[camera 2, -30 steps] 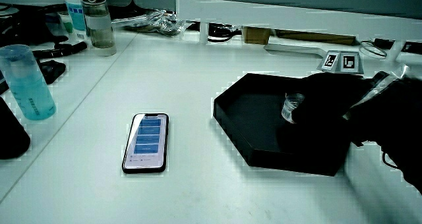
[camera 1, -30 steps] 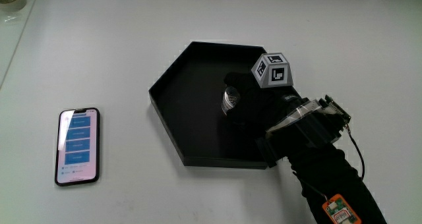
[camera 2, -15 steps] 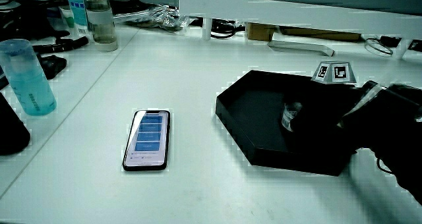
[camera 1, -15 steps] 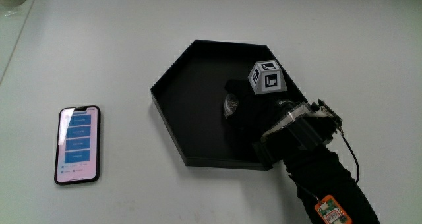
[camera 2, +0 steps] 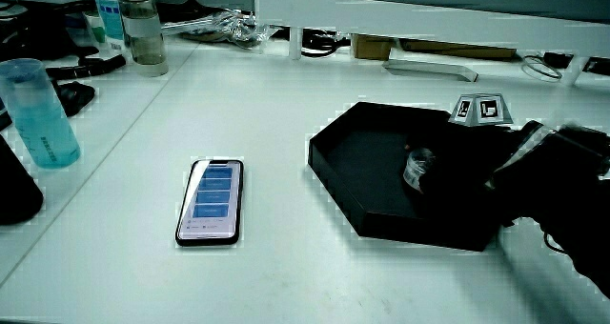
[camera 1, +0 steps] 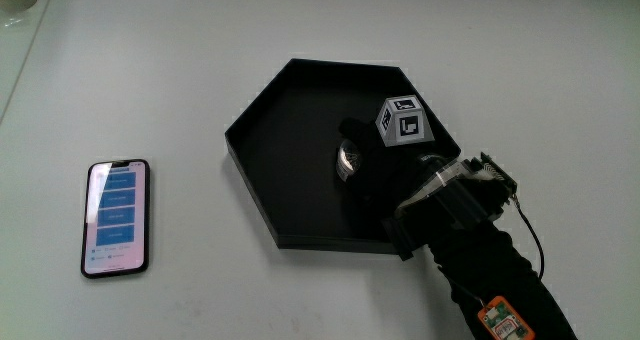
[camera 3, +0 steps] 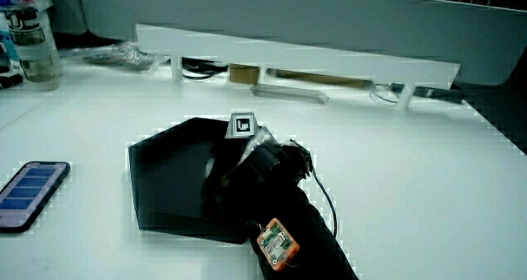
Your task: Place paper clip into plate
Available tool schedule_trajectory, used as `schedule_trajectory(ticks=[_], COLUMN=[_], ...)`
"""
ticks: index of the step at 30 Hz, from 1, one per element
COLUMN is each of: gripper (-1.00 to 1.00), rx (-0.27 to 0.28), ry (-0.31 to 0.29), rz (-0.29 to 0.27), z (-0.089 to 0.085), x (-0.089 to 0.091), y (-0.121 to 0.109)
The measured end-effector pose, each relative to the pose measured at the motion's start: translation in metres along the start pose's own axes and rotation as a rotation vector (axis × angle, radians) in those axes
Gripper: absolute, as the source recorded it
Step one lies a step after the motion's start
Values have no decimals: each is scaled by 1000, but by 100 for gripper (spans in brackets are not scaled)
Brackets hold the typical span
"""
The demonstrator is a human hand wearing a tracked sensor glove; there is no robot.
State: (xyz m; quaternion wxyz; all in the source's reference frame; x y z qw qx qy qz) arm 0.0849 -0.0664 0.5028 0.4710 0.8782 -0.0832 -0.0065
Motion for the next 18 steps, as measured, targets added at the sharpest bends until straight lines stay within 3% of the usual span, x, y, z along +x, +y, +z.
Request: schedule_trajectory(ticks=[3,5,8,9,11,13,16,18], gripper=[-75,-88,-100,-100,-100,-100,-100,-100], rx=[-72,-4,51,110,181,302,335,323], ry=[-4,-2,26,23,81,115,112,107], rz=[7,4,40,42,64,72,80,81], z=[-1,6,21,27,34,39,43,43], x=[5,9,11,11,13,15,15,14], y=[2,-6,-26,-34,-47,-60,-65,-64])
